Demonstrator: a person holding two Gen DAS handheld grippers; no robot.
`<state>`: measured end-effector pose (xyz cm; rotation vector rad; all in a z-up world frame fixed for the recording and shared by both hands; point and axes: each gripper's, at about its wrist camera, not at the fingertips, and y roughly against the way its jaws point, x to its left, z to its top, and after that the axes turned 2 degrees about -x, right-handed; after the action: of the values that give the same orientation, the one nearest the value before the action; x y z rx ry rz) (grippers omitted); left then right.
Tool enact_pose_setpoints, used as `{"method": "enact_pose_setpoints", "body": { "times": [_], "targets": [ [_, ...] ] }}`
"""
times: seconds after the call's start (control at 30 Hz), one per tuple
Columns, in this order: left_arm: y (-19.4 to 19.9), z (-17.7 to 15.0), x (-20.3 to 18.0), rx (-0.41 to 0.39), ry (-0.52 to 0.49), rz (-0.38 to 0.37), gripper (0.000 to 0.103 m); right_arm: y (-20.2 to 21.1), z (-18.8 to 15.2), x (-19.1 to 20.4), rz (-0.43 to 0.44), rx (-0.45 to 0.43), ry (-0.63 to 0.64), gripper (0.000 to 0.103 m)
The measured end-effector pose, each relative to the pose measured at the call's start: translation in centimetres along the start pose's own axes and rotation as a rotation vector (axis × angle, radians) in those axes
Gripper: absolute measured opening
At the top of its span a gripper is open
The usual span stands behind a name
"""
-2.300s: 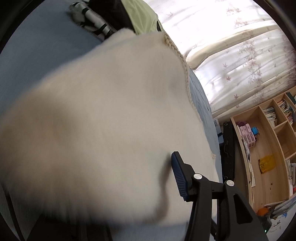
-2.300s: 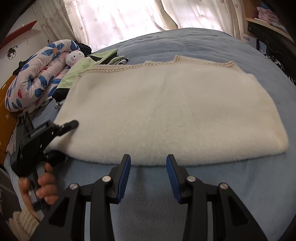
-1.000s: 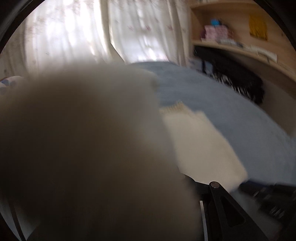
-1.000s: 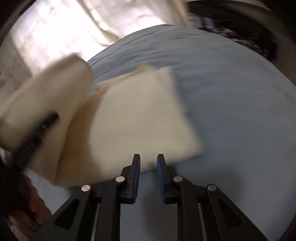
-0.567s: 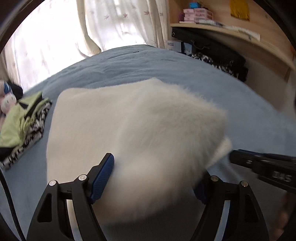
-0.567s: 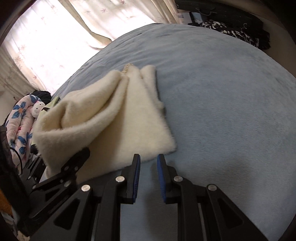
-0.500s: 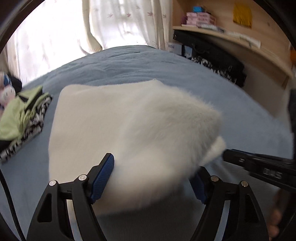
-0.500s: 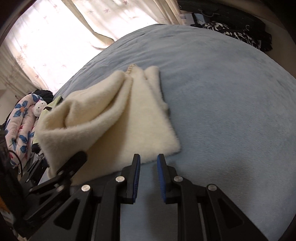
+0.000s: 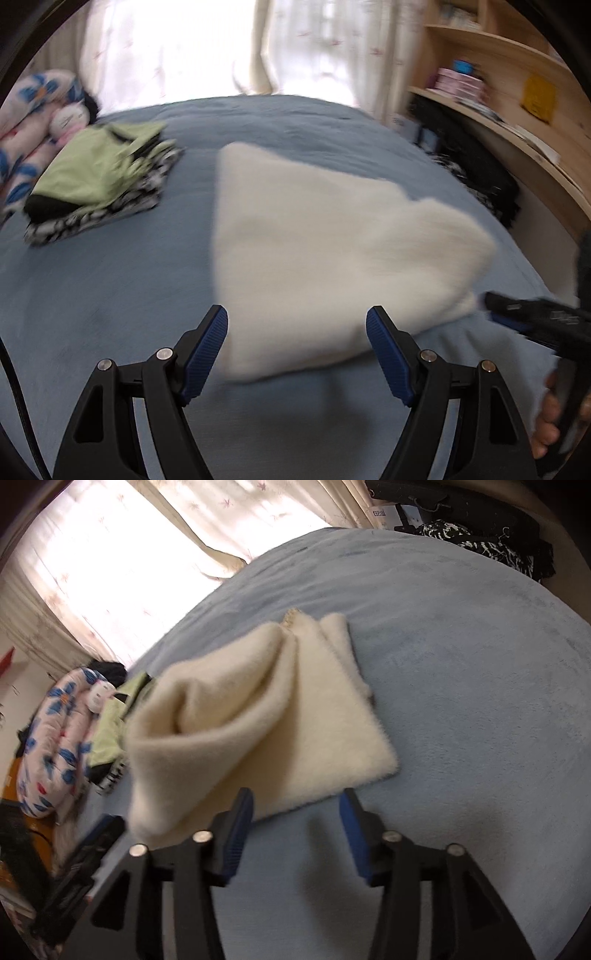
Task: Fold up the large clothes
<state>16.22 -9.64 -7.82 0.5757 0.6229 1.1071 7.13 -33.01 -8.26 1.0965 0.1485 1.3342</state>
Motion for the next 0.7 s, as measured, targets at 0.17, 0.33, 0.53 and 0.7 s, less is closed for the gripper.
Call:
{"method": "enact_pose_setpoints", "body": {
  "times": [0.17, 0.33, 0.53, 0.7],
  "targets": [
    [-1.5, -0.2, 2.9, 0.058, 0.104, 0.04, 0.076, 1.0, 1.2, 2.3, 0.042, -0.019, 0.031, 0.052],
    [-1.9, -0.7, 3.7, 0.055, 0.099, 0.07, 0.076, 0.7, 3.5, 5.1, 0.09, -0.001, 0.065, 0.06],
    [-2.1, -0.9, 3.7, 0.058, 0.087, 0.07, 0.076, -6.7, 5.5, 7.5, 0.076, 0.225, 0.119, 0.065],
    [-3.2, -0.2, 3.5, 0.067, 0.048, 0.086, 0.077, -11.3, 5.6, 7.5, 0.054, 0.359, 0.171, 0.015]
  ]
}}
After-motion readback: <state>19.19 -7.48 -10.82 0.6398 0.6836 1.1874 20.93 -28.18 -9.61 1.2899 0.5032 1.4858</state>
